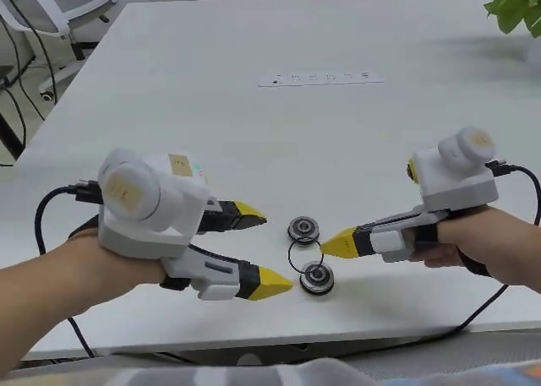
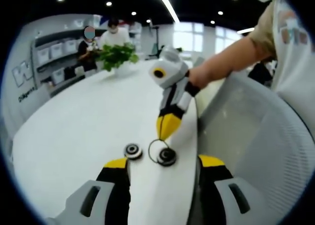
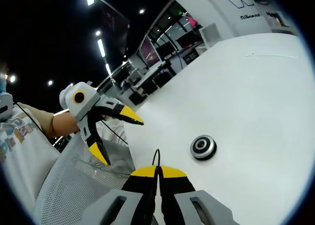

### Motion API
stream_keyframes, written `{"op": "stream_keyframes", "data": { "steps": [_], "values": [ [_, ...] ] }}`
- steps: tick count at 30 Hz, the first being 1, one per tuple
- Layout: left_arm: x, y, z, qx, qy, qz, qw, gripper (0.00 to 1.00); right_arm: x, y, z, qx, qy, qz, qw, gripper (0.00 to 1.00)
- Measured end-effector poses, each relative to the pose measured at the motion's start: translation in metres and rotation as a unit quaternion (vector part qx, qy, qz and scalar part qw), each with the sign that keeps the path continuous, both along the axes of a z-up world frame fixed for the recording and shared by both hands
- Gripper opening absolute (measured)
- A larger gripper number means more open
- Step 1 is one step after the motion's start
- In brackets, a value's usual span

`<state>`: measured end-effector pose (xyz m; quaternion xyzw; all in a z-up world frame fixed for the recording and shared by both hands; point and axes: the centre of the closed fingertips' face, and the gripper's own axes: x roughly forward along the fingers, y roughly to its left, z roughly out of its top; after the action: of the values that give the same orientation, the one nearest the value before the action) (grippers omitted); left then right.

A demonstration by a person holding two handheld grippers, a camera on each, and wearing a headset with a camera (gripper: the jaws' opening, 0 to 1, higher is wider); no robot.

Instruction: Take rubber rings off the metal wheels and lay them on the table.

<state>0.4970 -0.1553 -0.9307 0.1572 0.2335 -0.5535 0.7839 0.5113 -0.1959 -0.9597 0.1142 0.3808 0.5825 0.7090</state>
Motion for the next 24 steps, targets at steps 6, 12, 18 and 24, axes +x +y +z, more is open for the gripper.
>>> {"op": "stream_keyframes", "data": {
  "steps": [6, 12, 18, 24],
  "values": [
    [0.001, 0.015, 0.005, -0.006, -0.003, 0.015, 0.9999, 0.57, 0.002, 0.012, 0.005, 0.001, -0.003, 0.010, 0.9999, 0.00],
    [-0.002, 0.028, 0.004, -0.005, -0.002, 0.027, 0.9996, 0.58, 0.004, 0.026, 0.006, -0.001, -0.006, 0.019, 0.9998, 0.00],
    [-0.004, 0.042, 0.002, -0.005, 0.002, 0.042, 0.9991, 0.58, 0.002, 0.042, 0.002, -0.012, -0.009, 0.037, 0.9992, 0.00],
    [-0.007, 0.052, 0.000, -0.006, 0.005, 0.055, 0.9985, 0.58, 0.001, 0.056, -0.004, -0.021, -0.012, 0.051, 0.9984, 0.00]
  ]
}}
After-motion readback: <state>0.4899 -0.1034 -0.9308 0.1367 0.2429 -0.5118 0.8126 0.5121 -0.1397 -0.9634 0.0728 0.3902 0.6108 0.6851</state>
